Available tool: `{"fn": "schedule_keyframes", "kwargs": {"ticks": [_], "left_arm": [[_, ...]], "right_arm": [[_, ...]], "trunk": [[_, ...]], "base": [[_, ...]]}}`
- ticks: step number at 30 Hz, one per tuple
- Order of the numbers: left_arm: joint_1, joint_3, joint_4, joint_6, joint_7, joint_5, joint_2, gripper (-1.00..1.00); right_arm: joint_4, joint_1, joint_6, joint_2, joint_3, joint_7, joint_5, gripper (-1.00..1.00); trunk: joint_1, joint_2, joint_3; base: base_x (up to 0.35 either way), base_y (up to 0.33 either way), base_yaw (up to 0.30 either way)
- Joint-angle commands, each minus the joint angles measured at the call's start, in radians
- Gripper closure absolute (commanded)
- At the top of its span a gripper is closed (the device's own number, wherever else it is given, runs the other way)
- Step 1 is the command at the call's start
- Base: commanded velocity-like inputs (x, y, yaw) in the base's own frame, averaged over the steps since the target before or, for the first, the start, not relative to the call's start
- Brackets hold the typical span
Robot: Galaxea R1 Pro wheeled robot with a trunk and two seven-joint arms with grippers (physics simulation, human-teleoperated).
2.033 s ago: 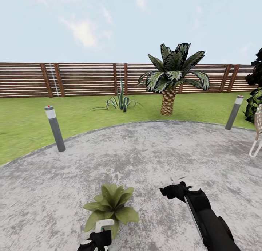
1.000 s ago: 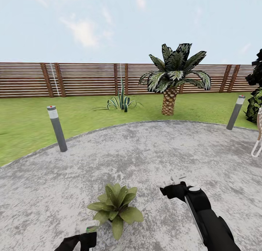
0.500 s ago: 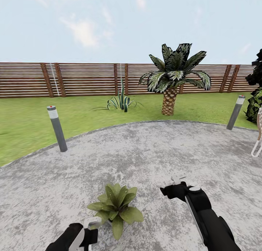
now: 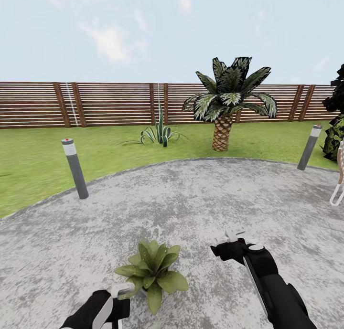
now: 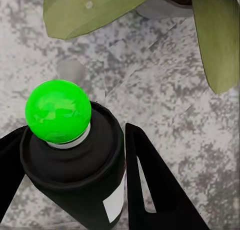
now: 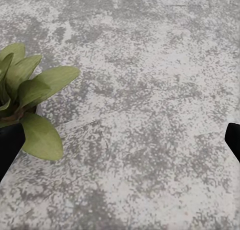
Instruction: Pick up the pesticide atomizer in the garden and spray insectifuge to fully cover both potted plants in the garden.
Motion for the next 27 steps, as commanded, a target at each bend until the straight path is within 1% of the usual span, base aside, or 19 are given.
{"fn": "schedule_keyframes", "kwargs": {"ticks": [1,3,4,7,10,14,16,21,23,24,25,26,27], "left_arm": [[0.000,0.001,0.003,-0.002,-0.001,0.000,0.000,1.00],[0.000,0.001,0.004,-0.021,-0.004,0.000,-0.003,1.00],[0.000,0.000,0.005,-0.054,-0.008,-0.001,-0.016,1.00],[0.003,-0.002,0.006,-0.113,-0.020,-0.007,-0.020,1.00],[0.004,-0.006,0.016,-0.138,-0.019,-0.011,-0.022,1.00],[0.009,-0.006,0.022,-0.156,-0.020,-0.010,-0.021,1.00],[0.012,-0.007,0.035,-0.194,-0.016,-0.013,-0.021,1.00],[0.012,-0.008,0.034,-0.203,-0.012,-0.013,-0.025,1.00],[0.012,-0.004,0.029,-0.200,-0.013,-0.005,-0.036,1.00],[0.012,-0.003,0.024,-0.191,-0.015,-0.005,-0.046,1.00],[0.012,-0.002,0.022,-0.162,-0.006,-0.004,-0.083,1.00],[0.012,-0.001,0.021,-0.140,0.034,-0.003,-0.117,1.00],[0.012,-0.002,0.019,-0.135,0.068,0.001,-0.127,1.00]], "right_arm": [[0.000,0.000,0.000,0.000,0.000,0.000,0.000,-1.00],[0.000,0.000,0.000,0.000,0.000,0.000,0.000,-1.00],[-0.001,0.000,-0.001,0.000,0.001,0.000,0.000,-1.00],[-0.001,0.000,0.000,0.000,0.002,0.000,0.000,-1.00],[-0.001,0.000,-0.001,0.000,0.002,0.000,0.000,-1.00],[0.000,0.000,-0.001,0.000,0.003,0.000,0.000,-1.00],[0.001,0.000,-0.001,0.000,0.003,0.000,0.001,-1.00],[0.001,0.000,-0.001,0.000,0.003,0.000,0.001,-1.00],[0.001,0.000,-0.001,0.000,0.002,0.000,0.001,-1.00],[0.001,0.000,0.000,0.000,0.001,0.000,0.002,-1.00],[0.000,0.000,-0.001,0.000,-0.001,0.000,0.002,-1.00],[-0.001,0.000,0.000,-0.001,-0.006,0.000,0.002,-1.00],[-0.002,0.000,0.000,-0.001,-0.012,-0.001,0.002,-1.00]], "trunk": [[0.000,0.000,0.000],[0.000,0.000,0.000],[0.000,0.000,0.000],[0.000,0.000,0.000],[0.000,0.000,0.000],[0.000,0.000,0.000],[0.000,0.000,0.000],[0.000,0.000,0.000],[0.000,0.000,0.000],[0.000,0.000,0.000],[0.000,0.000,0.000],[0.000,0.000,0.000],[0.000,0.000,0.000]], "base": [[0.000,0.000,0.000],[0.000,0.000,0.000],[0.000,0.000,-0.037],[0.000,0.000,-0.204],[-0.039,-0.067,-0.080],[-0.037,-0.074,-0.006],[-0.191,-0.153,-0.001],[-0.254,-0.179,0.000],[-0.102,-0.050,0.000],[-0.041,-0.020,0.000],[-0.017,-0.008,0.000],[-0.007,-0.003,0.000],[-0.004,-0.002,0.000]]}}
